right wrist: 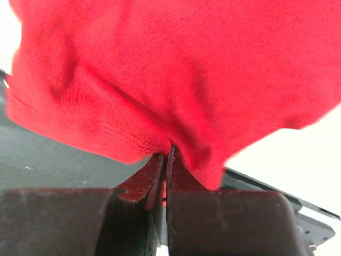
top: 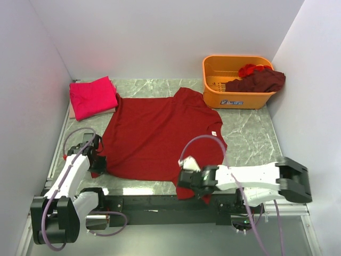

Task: Fold and stack the t-shirts
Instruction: Fold the tshirt

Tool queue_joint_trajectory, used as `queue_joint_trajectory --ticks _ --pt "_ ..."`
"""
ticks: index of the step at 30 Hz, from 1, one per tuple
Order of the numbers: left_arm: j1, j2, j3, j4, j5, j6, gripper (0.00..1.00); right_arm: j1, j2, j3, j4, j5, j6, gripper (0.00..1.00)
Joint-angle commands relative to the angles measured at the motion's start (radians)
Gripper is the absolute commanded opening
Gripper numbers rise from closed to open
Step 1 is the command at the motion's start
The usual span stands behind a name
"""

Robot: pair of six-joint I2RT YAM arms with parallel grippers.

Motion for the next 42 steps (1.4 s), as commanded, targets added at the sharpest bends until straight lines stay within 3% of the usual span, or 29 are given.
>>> queue_joint_trajectory --ticks 1,7,15,27,30,31,33,34,36,37,38,39,41,42 --pt "-0.005 -0.014 0.087 -0.036 -0.031 0.012 0.01 -0.129 -0.137 0.087 -0.096 0.125 0.009 0.00" --pt "-0.008 0.026 0.173 -0.008 0.014 0.029 0.01 -0.388 -0.235 0.184 -0.093 0.077 -0.155 0.00" --pt "-0.023 0.250 0.351 0.053 0.035 0.077 0.01 -0.621 -0.094 0.388 -0.078 0.100 -0.283 0.00" --pt "-0.028 0.635 0.648 0.120 0.061 0.164 0.01 -0.803 0.166 0.569 -0.032 0.047 -0.415 0.00" --pt "-0.072 0.738 0.739 0.128 0.057 0.198 0.04 -0.853 0.232 0.607 -0.001 0.051 -0.425 0.00" --pt "-0.080 0.788 0.765 0.125 0.054 0.204 0.08 -0.869 0.271 0.618 0.005 0.047 -0.424 0.00" --pt "-0.097 0.834 0.846 0.101 0.020 0.207 0.29 -0.905 0.320 0.656 0.030 0.037 -0.433 0.00" --pt "-0.098 0.866 0.865 0.097 0.012 0.207 0.54 -0.916 0.366 0.664 0.049 0.040 -0.438 0.00" --pt "-0.098 0.885 0.904 0.104 -0.006 0.204 0.67 -0.961 0.458 0.719 0.086 0.040 -0.432 0.00" --pt "-0.098 0.888 0.917 0.107 -0.003 0.210 0.85 -0.974 0.487 0.741 0.091 0.048 -0.429 0.02" --pt "-0.100 0.887 0.935 0.110 0.000 0.219 0.95 -0.985 0.518 0.797 0.071 0.066 -0.412 0.22" --pt "-0.100 0.878 0.938 0.113 -0.003 0.218 0.99 -0.993 0.568 0.831 0.045 0.100 -0.399 0.31" --pt "-0.101 0.830 0.923 0.120 -0.029 0.224 0.99 -0.993 0.587 0.871 0.001 0.178 -0.378 0.46" --pt "-0.103 0.809 0.911 0.120 -0.038 0.226 0.99 -0.993 0.570 0.865 -0.001 0.180 -0.370 0.49"
